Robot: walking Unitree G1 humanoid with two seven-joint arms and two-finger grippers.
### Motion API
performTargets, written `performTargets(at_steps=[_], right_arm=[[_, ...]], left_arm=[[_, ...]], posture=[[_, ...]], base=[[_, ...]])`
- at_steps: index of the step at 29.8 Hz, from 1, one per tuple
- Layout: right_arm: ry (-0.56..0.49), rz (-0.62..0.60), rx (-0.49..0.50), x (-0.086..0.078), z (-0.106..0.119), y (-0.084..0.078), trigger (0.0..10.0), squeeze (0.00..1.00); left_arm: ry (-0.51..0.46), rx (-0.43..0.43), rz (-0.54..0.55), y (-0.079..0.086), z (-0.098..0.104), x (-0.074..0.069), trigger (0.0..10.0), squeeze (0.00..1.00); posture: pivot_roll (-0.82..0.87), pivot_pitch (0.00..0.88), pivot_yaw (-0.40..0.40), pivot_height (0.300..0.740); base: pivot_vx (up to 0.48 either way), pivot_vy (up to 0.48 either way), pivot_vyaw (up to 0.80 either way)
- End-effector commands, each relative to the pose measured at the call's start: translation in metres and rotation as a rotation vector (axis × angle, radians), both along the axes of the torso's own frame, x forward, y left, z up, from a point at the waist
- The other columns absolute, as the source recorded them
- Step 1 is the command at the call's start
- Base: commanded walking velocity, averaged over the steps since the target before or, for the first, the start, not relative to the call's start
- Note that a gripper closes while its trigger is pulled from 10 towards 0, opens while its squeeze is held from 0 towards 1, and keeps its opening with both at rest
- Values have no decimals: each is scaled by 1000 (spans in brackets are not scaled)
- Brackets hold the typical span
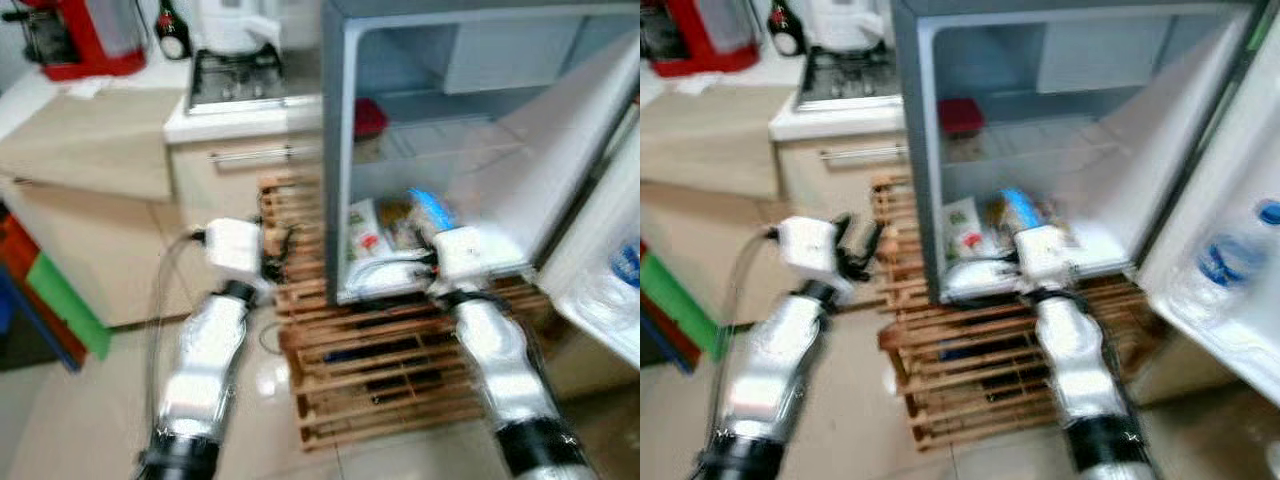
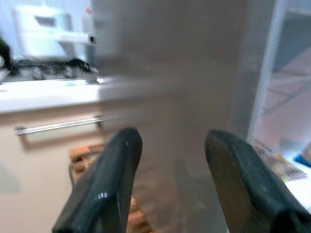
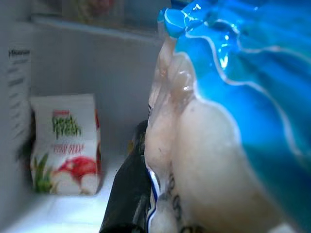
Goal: Restocking fridge
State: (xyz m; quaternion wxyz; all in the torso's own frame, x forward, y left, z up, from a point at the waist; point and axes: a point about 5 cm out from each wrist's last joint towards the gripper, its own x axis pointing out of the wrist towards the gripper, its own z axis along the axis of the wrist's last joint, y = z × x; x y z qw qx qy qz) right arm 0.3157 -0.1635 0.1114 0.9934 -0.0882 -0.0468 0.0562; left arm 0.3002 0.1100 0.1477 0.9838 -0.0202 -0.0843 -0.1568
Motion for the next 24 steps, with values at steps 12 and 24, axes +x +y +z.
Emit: performTargets(at_steps=[12,24], right_arm=[[-42,51,8,3,10,13,0,0],[-47,70,-3,8,13,17,0,0]], left_arm=[[-7,-24,46,10,0,-3,10000,0],[-91,-39,-14,2,12,-12,10000,0]], posture=[[-114,0,19,736],[-108,0,9,736]], base=[[0,0,-214],[182,-305,-248]])
